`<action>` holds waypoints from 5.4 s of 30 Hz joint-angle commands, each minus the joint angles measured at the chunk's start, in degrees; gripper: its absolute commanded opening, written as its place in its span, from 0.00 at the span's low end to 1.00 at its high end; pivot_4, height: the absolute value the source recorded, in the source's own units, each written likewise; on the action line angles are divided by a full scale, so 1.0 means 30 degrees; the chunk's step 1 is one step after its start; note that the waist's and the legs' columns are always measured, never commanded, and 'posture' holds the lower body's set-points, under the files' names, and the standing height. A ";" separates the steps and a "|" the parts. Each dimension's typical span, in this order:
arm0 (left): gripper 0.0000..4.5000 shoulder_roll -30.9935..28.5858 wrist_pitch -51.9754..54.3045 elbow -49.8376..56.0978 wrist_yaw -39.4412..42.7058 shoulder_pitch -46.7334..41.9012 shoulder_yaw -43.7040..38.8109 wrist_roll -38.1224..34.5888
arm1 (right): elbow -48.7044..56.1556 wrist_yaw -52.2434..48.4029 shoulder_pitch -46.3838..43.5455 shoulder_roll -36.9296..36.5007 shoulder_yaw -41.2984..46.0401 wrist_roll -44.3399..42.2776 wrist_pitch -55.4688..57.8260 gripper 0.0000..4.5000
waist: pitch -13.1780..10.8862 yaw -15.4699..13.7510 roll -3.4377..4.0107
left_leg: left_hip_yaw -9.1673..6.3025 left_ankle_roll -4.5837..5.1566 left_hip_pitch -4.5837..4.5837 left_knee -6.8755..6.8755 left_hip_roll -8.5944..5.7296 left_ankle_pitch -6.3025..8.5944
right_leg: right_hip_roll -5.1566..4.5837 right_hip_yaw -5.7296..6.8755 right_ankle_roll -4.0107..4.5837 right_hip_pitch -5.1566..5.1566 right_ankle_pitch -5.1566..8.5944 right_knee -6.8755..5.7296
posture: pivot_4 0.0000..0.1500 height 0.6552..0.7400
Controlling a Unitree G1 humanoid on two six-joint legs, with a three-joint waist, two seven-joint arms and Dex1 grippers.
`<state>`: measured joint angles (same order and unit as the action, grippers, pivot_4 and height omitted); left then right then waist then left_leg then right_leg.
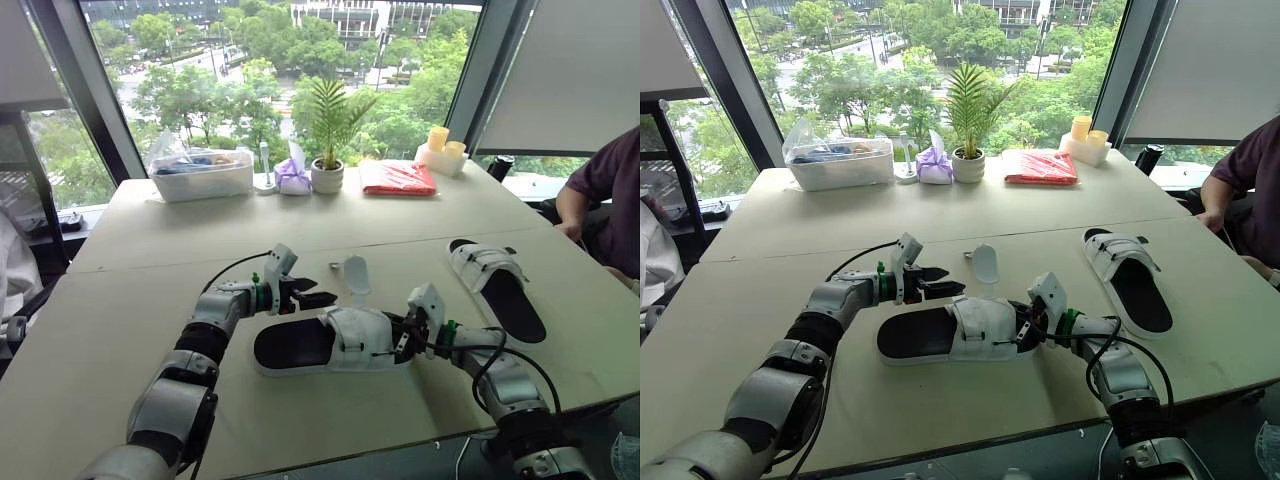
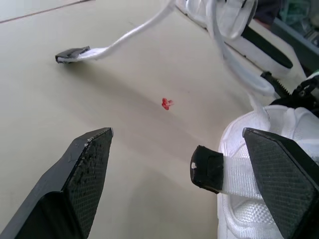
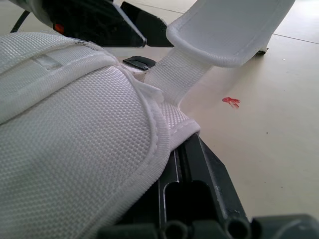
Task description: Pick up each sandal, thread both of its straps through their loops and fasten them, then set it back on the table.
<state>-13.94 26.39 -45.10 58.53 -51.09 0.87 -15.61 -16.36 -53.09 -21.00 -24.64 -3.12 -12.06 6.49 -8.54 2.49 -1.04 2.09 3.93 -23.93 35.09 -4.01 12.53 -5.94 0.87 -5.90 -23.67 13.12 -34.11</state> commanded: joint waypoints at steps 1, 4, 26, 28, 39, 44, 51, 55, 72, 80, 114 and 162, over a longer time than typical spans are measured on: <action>0.99 0.0040 0.2325 0.1774 0.0482 -0.0933 -0.1612 -0.2277 | -0.1480 0.0422 0.0194 0.0340 -0.0744 0.0815 0.0251 0.00 | 0.0000 0.0008 -0.0003 | 0.0000 0.0000 0.0000 0.0002 0.0000 0.0000 | 0.0000 0.0001 -0.0010 0.0001 -0.0005 0.0000 | 1.00 0.99; 0.99 0.0284 0.3336 0.2411 0.0172 -0.0704 -0.1727 -0.2635 | -0.1653 0.0515 0.0096 0.0399 -0.0714 0.0811 0.0075 0.00 | 0.0004 0.0023 -0.0010 | 0.0000 0.0000 0.0005 0.0007 0.0000 0.0000 | 0.0000 0.0000 -0.0025 0.0009 -0.0014 0.0000 | 1.00 0.99; 0.99 0.3907 0.2300 -0.8414 -0.4715 -0.7081 -0.5347 -0.3360 | -0.1018 0.1485 0.0745 0.0751 -0.0492 0.0922 -0.0036 0.00 | -0.0009 0.0008 -0.0112 | 0.0000 -0.0001 0.0060 0.0021 0.0000 0.0001 | 0.0000 0.0020 -0.0136 0.0016 -0.0115 0.0003 | 1.00 0.99; 0.99 0.3944 0.1772 -0.9203 -0.5349 -0.7440 -0.5976 -0.3302 | -0.0870 0.1621 0.0871 0.0745 -0.0459 0.0890 -0.0020 0.00 | -0.0011 -0.0017 -0.0116 | -0.0001 -0.0002 0.0060 0.0021 0.0000 0.0001 | -0.0001 0.0027 -0.0152 0.0016 -0.0125 0.0002 | 1.00 0.99; 0.59 0.4821 -0.0672 -1.0369 -0.8163 -0.8036 -0.8139 -0.2966 | -0.0024 0.2260 0.1569 0.0805 -0.0477 0.0848 0.0100 0.00 | -0.0029 -0.0107 -0.0148 | 0.0000 -0.0014 0.0047 0.0019 -0.0002 0.0009 | -0.0010 0.0028 -0.0175 0.0013 -0.0140 0.0014 | 1.00 0.99; 0.03 0.5149 -0.1246 -1.0432 -0.8977 -0.7974 -0.8564 -0.2796 | 0.0069 0.2376 0.1622 0.0826 -0.0499 0.0844 0.0125 0.00 | -0.0029 -0.0105 -0.0148 | 0.0000 -0.0017 0.0047 0.0017 -0.0001 0.0010 | -0.0009 0.0035 -0.0175 0.0010 -0.0141 0.0012 | 1.00 0.99; 0.01 0.5140 -0.1935 -1.0216 -0.7818 -0.7873 -0.7758 -0.1726 | -0.0023 0.2329 0.1632 0.0804 -0.0570 0.0876 0.0085 0.00 | -0.0029 -0.0104 -0.0148 | 0.0000 -0.0018 0.0047 0.0019 -0.0002 0.0010 | -0.0009 0.0040 -0.0176 0.0013 -0.0142 0.0012 | 1.00 0.99; 0.01 0.4968 -0.4301 -0.9734 -0.5426 -0.7774 -0.5280 0.0743 | 0.0003 0.2271 0.1702 0.0774 -0.0607 0.0892 0.0042 0.00 | -0.0029 -0.0106 -0.0148 | 0.0000 -0.0018 0.0047 0.0018 -0.0001 0.0010 | -0.0009 0.0041 -0.0174 0.0015 -0.0143 0.0013 | 1.00 0.99; 0.01 -0.1675 -3.0401 -0.3171 -1.1434 -0.3144 0.7356 1.7954 | -0.0982 0.1507 0.1426 -0.0194 -0.0308 0.1010 -0.0567 0.00 | -0.0003 -0.0584 -0.0103 | 0.0002 -0.0033 -0.0018 0.0006 -0.0005 0.0030 | -0.0034 0.0036 -0.0043 -0.0040 -0.0122 0.0047 | 1.00 0.99; 0.53 -0.1503 -3.0097 -0.3725 -1.7805 -0.3877 0.8594 2.0421 | -0.1557 0.1190 0.0801 -0.0278 -0.0409 0.1095 -0.0627 0.00 | -0.0004 -0.0557 -0.0104 | 0.0002 -0.0031 -0.0006 0.0039 0.0001 0.0028 | -0.0037 0.0096 -0.0126 -0.0042 -0.0171 0.0019 | 1.00 0.99; 0.76 0.0299 0.8952 1.8702 -0.9793 0.5806 0.4490 -0.9350 | -0.2685 0.0299 0.0156 -0.0766 -0.0646 0.1199 -0.0836 0.00 | -0.0063 -0.0591 0.0018 | -0.0105 0.0008 0.0159 0.0297 0.0031 0.0104 | -0.0278 0.0567 -0.0067 0.0194 -0.0131 0.0028 | 1.00 0.99; 0.01 0.4150 1.1089 1.1114 -0.4918 0.1743 0.1910 -0.7302 | 0.3013 -0.2122 0.2949 -0.3081 -0.0363 -0.0893 0.2779 0.00 | -0.0081 -0.1111 0.0060 | -0.0144 -0.0020 -0.0183 0.0321 0.0032 0.0241 | -0.0297 0.0668 -0.0160 0.0002 -0.0177 0.0120 | 1.00 0.99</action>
<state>-1.75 59.72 -14.26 42.97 -46.08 5.98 -36.93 -6.31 -58.28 -14.53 -33.15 -1.79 -16.17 13.69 -8.78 -0.84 -0.86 1.66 3.87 -24.47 36.06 -3.91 13.26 -6.83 2.87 -6.38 -23.65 12.59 -33.75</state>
